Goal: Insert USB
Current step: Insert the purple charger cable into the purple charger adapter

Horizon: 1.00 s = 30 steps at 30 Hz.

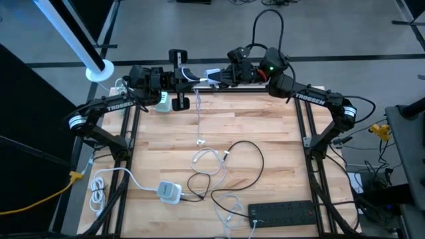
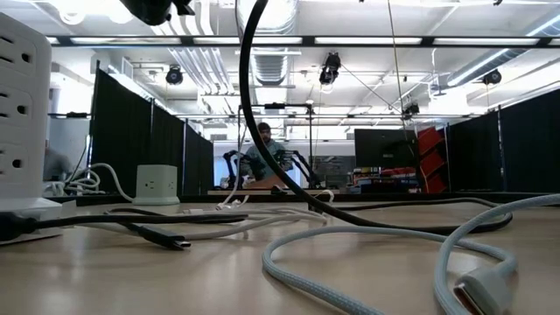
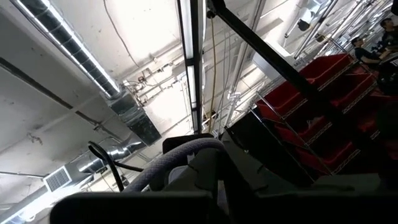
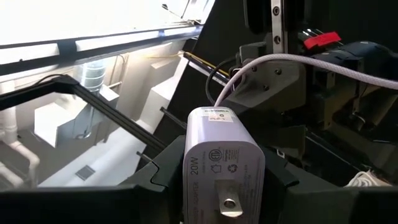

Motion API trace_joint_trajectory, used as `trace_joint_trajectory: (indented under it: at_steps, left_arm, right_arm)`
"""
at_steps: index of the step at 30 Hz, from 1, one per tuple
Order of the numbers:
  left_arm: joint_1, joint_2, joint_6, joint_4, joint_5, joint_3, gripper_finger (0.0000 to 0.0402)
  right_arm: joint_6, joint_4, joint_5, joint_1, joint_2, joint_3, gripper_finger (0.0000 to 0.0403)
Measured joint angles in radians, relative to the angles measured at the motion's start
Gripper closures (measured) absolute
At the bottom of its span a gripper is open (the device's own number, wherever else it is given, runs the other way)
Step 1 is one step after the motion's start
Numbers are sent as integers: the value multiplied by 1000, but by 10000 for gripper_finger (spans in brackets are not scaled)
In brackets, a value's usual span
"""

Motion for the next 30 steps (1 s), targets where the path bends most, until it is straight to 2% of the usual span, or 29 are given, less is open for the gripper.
trace_joint_trajectory:
  at_steps: [5, 15, 18, 21, 30]
  left_arm:
    - [-2, 18, -9, 2, 13, 1, 401]
    - [0, 20, -140, -7, 11, 2, 401]
    - [0, 16, -163, -17, -26, 1, 394]
    - [-1, 8, -184, -69, -66, 1, 359]
    - [0, -45, -180, -263, -66, 0, 217]
  right_arm:
    - [-3, -6, 21, 5, 10, 0, 288]
    - [-51, -47, 65, 6, 8, 0, 288]
    - [-67, -48, 79, 6, 5, 0, 288]
    - [-78, -52, 95, 6, 5, 0, 288]
    - [-169, -105, 156, -10, -14, 0, 288]
